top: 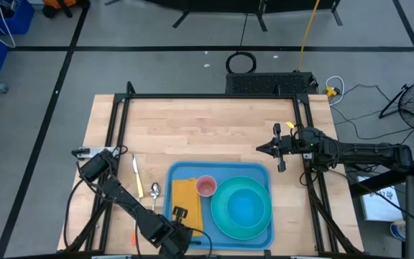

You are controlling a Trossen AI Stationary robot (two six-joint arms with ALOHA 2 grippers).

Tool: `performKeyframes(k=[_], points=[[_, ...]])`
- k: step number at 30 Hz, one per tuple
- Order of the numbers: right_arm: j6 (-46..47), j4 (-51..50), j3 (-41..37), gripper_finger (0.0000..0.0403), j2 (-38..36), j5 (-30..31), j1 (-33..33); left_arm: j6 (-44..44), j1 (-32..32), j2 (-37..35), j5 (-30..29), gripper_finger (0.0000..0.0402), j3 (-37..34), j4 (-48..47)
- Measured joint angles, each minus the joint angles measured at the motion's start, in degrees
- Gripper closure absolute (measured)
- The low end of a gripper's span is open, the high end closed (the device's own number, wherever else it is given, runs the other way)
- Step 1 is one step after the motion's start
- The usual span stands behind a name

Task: Set up tray
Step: Put the yellow napkin on the tray to the left of the pink cup, then put the orange spoon on the yellow napkin on the blue tray

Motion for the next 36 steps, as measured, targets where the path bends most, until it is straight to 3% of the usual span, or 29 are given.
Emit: performKeyframes(k=[5,15,21,24,30,34,36], points=[[-0.1,0.0,0.0,0.0403,0.0,0.0,0.0,-4.8,-0.6,0.0,-1.7,0.0385,0.0,0.0],[-0.2,0.0,0.0,0.0403,0.0,0.0,0.0,-11.1,0.4,-2.9,-1.1,0.0254,0.1,0.0],[-0.2,0.1,0.0,0.0403,0.0,0.0,0.0,-15.1,0.3,-8.2,1.5,0.0210,0.2,-1.9],[-0.2,0.0,0.0,0.0403,0.0,0.0,0.0,-23.1,-0.1,-12.3,-0.1,0.0209,0.2,-7.9],[-0.2,0.0,0.0,0.0403,0.0,0.0,0.0,-44.1,-4.3,-17.3,-10.2,0.0249,0.2,-23.2],[-0.2,0.0,0.0,0.0403,0.0,0.0,0.0,-68.0,-7.4,-17.2,-18.1,0.0284,0.1,-34.8],[-0.2,0.1,0.0,0.0403,0.0,0.0,0.0,-81.1,-7.8,-16.7,-18.6,0.0296,-1.0,-38.3]])
